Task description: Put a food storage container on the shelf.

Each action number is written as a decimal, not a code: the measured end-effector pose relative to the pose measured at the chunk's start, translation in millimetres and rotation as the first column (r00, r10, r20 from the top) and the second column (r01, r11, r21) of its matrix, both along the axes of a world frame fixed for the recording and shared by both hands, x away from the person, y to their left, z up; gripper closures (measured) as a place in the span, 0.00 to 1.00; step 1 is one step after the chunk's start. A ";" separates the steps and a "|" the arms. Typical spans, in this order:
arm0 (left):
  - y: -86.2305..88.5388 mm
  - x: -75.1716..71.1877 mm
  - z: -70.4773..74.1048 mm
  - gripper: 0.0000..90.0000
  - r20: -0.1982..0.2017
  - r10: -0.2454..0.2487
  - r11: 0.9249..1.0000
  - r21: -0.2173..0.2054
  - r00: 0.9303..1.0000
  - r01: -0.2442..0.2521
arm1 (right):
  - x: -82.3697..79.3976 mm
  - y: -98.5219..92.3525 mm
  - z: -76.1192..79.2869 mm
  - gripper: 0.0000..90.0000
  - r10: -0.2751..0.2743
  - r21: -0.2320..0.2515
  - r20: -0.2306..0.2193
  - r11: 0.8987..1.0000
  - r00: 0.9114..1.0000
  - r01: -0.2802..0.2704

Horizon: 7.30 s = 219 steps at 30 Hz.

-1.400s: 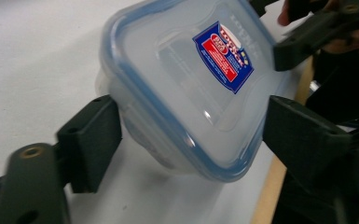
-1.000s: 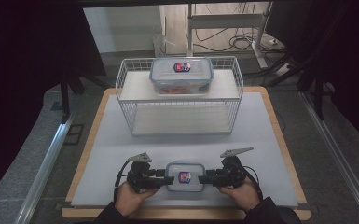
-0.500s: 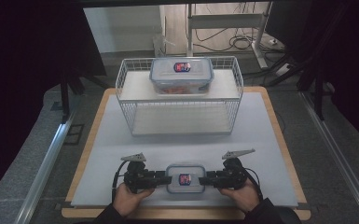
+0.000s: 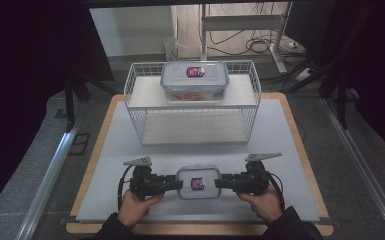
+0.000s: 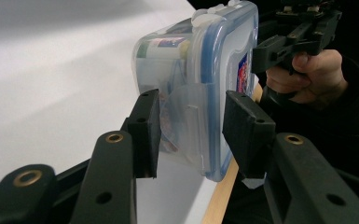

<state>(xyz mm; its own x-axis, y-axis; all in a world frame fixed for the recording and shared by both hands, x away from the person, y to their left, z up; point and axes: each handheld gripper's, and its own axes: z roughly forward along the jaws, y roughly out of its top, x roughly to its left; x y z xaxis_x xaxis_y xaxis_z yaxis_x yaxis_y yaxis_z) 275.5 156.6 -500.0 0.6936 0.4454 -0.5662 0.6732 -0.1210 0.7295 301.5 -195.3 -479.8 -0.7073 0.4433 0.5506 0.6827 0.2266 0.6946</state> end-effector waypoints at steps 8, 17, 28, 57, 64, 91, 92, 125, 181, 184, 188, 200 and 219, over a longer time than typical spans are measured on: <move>-1.6 18.4 22.8 0.64 0.018 0.002 1.000 0.014 1.000 -0.003 | 16.6 -1.4 17.8 0.65 -0.004 0.013 -0.003 1.000 1.000 0.004; 2.0 34.8 54.0 0.64 0.044 0.016 1.000 0.006 0.999 -0.016 | 36.9 1.8 49.0 0.65 0.009 0.015 0.019 1.000 1.000 -0.009; 8.9 50.9 98.6 0.64 0.094 0.048 0.999 0.006 0.994 -0.049 | 60.4 8.8 89.0 0.65 0.009 0.047 0.070 0.999 0.997 -0.012; 22.8 94.2 173.9 0.64 0.136 0.091 0.996 -0.005 0.987 -0.091 | 108.5 23.4 158.5 0.65 -0.022 0.104 0.108 0.995 0.994 0.011; 24.4 105.9 189.2 0.64 0.138 0.098 0.995 -0.015 0.986 -0.097 | 118.6 25.0 174.6 0.65 -0.033 0.110 0.119 0.994 0.992 0.020; 28.0 171.6 223.5 0.63 0.086 0.154 0.986 -0.071 0.984 -0.148 | 174.3 30.6 211.4 0.64 -0.110 0.145 0.098 0.985 0.989 0.095; 27.9 173.3 223.4 0.63 0.087 0.157 0.986 -0.073 0.984 -0.151 | 178.0 30.2 211.1 0.64 -0.113 0.148 0.094 0.984 0.989 0.098; 14.0 173.8 223.8 0.36 0.235 0.258 0.963 0.015 0.937 -0.269 | 190.0 37.7 209.7 0.53 -0.256 0.091 0.207 0.966 0.944 0.242; -0.9 53.5 118.0 0.12 0.428 0.140 0.943 0.217 0.893 -0.252 | 78.1 38.0 124.5 0.21 -0.024 -0.170 0.502 0.977 0.865 0.126; -0.5 47.4 108.2 0.11 0.422 0.135 0.943 0.223 0.896 -0.248 | 72.5 37.3 115.5 0.17 -0.016 -0.187 0.496 0.974 0.868 0.125; 0.5 38.2 95.6 0.10 0.421 0.144 0.944 0.212 0.895 -0.252 | 66.1 36.1 107.8 0.14 -0.010 -0.200 0.504 0.971 0.864 0.128; -0.4 13.3 67.5 0.07 0.475 0.138 0.932 0.235 0.869 -0.276 | 50.9 22.4 74.4 0.07 0.001 -0.206 0.481 0.972 0.877 0.112; 2.1 -11.2 34.3 0.03 0.486 0.128 0.895 0.318 0.864 -0.312 | 29.2 8.5 47.1 0.01 -0.012 -0.233 0.479 0.962 0.877 0.140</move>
<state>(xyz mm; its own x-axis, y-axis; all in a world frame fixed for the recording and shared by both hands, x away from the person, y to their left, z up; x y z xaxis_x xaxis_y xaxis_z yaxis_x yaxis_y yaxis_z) 264.3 158.6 -465.6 0.6840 0.7293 0.0180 0.3318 -0.3330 0.8826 330.7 -186.8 -432.7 -0.8109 0.5847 0.0236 0.3124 0.3984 0.8624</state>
